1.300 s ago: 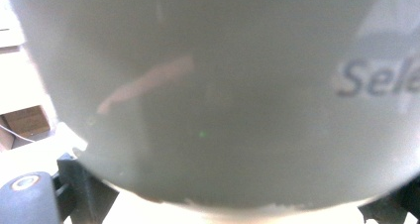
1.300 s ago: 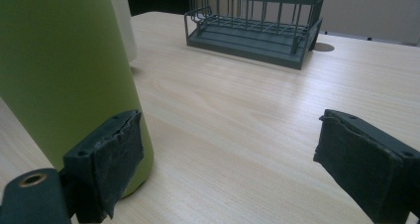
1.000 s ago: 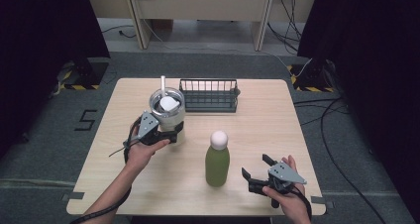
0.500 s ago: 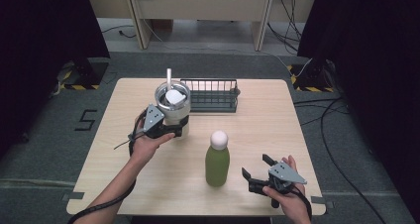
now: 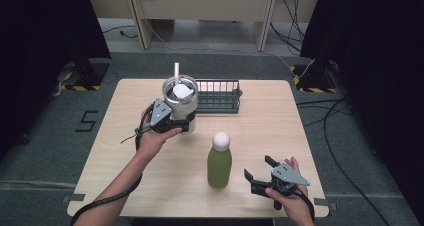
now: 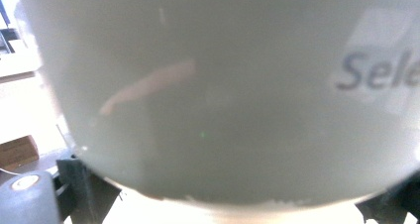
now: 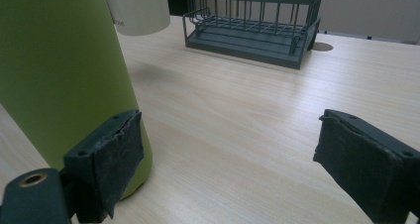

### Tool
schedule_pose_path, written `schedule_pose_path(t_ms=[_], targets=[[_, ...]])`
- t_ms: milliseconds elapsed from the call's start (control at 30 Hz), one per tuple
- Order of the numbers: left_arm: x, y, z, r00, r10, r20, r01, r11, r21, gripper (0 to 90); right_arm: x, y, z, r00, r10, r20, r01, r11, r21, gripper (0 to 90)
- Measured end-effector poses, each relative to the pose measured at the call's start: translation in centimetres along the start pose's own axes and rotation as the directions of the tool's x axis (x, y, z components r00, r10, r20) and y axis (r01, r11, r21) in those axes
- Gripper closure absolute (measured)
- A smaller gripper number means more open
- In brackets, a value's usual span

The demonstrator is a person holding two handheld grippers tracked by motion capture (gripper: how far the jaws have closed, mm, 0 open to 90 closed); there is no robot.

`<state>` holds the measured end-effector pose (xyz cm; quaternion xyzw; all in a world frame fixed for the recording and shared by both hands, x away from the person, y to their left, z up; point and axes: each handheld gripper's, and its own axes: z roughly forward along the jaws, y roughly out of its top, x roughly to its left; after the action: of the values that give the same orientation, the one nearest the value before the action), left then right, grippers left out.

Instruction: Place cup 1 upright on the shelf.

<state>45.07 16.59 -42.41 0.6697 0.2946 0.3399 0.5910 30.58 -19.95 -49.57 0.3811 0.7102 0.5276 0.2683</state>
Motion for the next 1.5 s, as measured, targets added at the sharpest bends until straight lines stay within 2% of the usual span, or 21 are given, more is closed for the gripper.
schedule_pose_path(t_ms=[267, 367, 400, 433, 467, 500, 833, 1000, 1033, 1500], targets=[[0.1, 0.7, 1.1, 0.9999, 0.012, 0.002, -0.012, 0.9998, -0.012, 9.4, 0.0, 0.0, 0.1, 1.0000, 0.007, -0.001, -0.007, 1.000, 0.003, 11.3], [-0.1, 0.9, 1.5, 1.0000, 0.004, 0.006, -0.004, 1.0000, -0.009, 9.4, 0.0, 0.0, 0.1, 1.0000, 0.008, -0.004, -0.008, 1.000, 0.001, 11.3], [0.0, 1.0, 1.6, 0.9999, 0.014, 0.004, -0.014, 0.9998, -0.015, 9.4, 0.0, 0.0, 0.1, 1.0000, 0.007, -0.003, -0.007, 1.000, 0.001, 11.3], [-0.1, 1.0, 1.8, 0.9999, 0.005, 0.009, -0.005, 0.9999, -0.012, 9.4, 0.0, 0.0, 0.0, 1.0000, 0.008, 0.000, -0.008, 1.000, 0.004, 11.3], [-0.1, 1.2, 1.9, 0.9999, 0.015, 0.007, -0.015, 0.9998, -0.016, 9.4, 0.0, -0.1, 0.0, 1.0000, 0.009, -0.001, -0.009, 1.000, 0.004, 11.3], [-0.2, 1.2, 2.0, 0.9999, 0.005, 0.016, -0.005, 0.9999, -0.013, 9.4, 0.0, -0.1, 0.0, 1.0000, 0.008, -0.002, -0.008, 1.000, 0.000, 11.3], [-0.3, 1.9, 3.4, 0.9997, 0.008, 0.023, -0.007, 0.9998, -0.019, 9.4, -0.1, -0.1, 0.0, 0.9999, 0.012, -0.001, -0.012, 1.000, 0.002, 11.3], [-0.3, 2.2, 4.0, 0.9998, 0.008, 0.019, -0.007, 0.9997, -0.022, 9.4, -0.2, -0.2, 0.0, 0.9999, 0.013, 0.000, -0.013, 1.000, 0.001, 11.3], [-0.2, 2.4, 4.2, 0.9998, 0.018, 0.011, -0.018, 0.9995, -0.027, 9.4, -0.2, -0.2, 0.0, 0.9999, 0.012, 0.001, -0.012, 1.000, 0.000, 11.3], [0.3, 3.9, 5.6, 0.9999, 0.010, 0.000, -0.010, 0.9990, -0.044, 9.4, -0.2, -0.3, 0.1, 0.9999, 0.015, -0.005, -0.015, 1.000, -0.008, 11.0]])
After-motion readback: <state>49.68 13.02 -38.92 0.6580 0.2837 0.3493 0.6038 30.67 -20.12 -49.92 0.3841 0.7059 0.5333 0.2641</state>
